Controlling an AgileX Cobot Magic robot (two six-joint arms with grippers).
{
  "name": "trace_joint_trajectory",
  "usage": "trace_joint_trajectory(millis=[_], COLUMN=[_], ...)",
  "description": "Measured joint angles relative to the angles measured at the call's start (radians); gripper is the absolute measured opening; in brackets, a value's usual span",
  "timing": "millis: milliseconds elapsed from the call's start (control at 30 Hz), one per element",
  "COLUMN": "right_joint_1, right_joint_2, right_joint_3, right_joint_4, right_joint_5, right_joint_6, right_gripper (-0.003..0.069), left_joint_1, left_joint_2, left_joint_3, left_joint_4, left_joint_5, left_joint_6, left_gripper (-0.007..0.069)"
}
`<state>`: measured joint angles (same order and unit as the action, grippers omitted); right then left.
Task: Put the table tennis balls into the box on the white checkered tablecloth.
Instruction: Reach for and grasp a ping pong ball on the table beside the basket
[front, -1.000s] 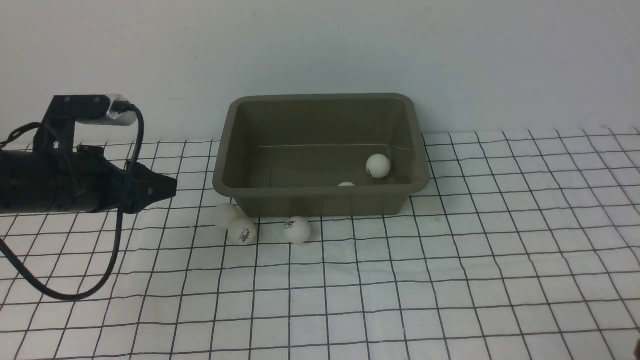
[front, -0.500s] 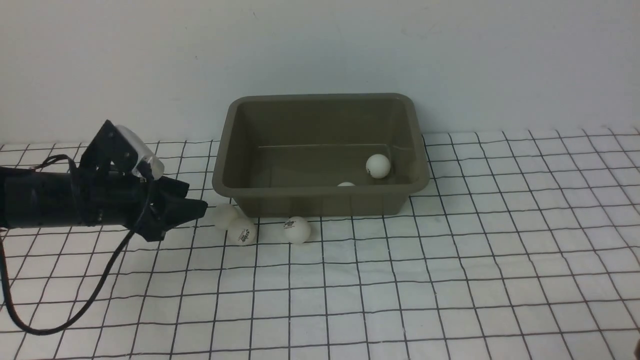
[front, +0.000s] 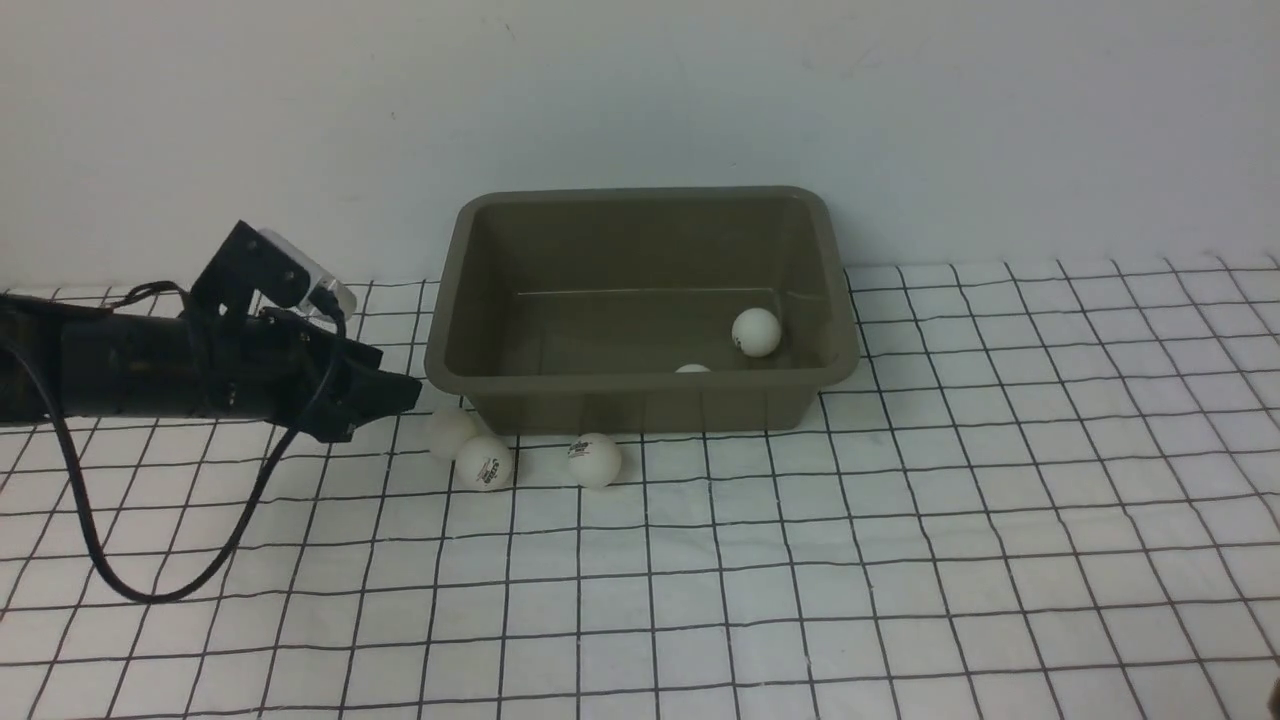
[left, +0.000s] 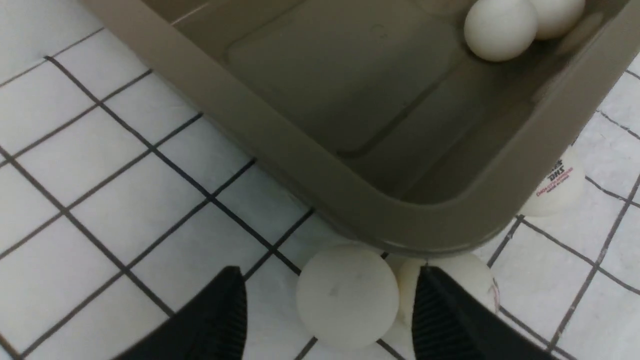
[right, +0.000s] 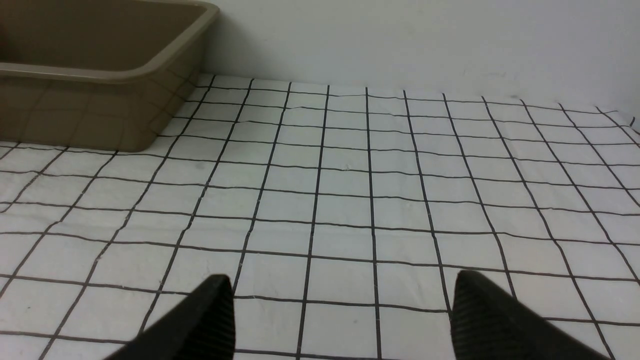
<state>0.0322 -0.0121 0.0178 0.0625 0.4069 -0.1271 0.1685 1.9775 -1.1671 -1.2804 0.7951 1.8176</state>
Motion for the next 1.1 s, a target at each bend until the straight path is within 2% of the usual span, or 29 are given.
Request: trace_joint_trajectory(millis=[133,267,433,600,1100], right_joint_1=[0.000,0.000,0.000,0.000,0.000], right_joint_2=[0.000,0.000,0.000,0.000,0.000], right_joint_3=[0.000,0.000,0.000,0.000,0.000], right_joint_4=[0.000,0.000,0.000,0.000,0.000], right_joint_5=[0.000,0.000,0.000,0.000,0.000], right_joint_6=[0.000,0.000,0.000,0.000,0.000], right_gripper=[0.0526,0.0526,0.0526,0.0526,0.0526], left_joint_1=[0.000,0.000,-0.002,-0.027,-0.079], left_joint_2=[0.028,0.033,0.055,0.099,0.120], left_joint_3=[-0.031,-0.033,-0.034,-0.043,-0.044], left_joint_4=[0.087,0.099,0.066,0.062,-0.034], left_joint_5=[0.001,0.001,0.012,0.013,-0.111], left_joint_6=[-0.064,-0.061,0.006,0.015,0.101], left_gripper=[0.0406,0.0406,0.0406,0.0406,0.0405])
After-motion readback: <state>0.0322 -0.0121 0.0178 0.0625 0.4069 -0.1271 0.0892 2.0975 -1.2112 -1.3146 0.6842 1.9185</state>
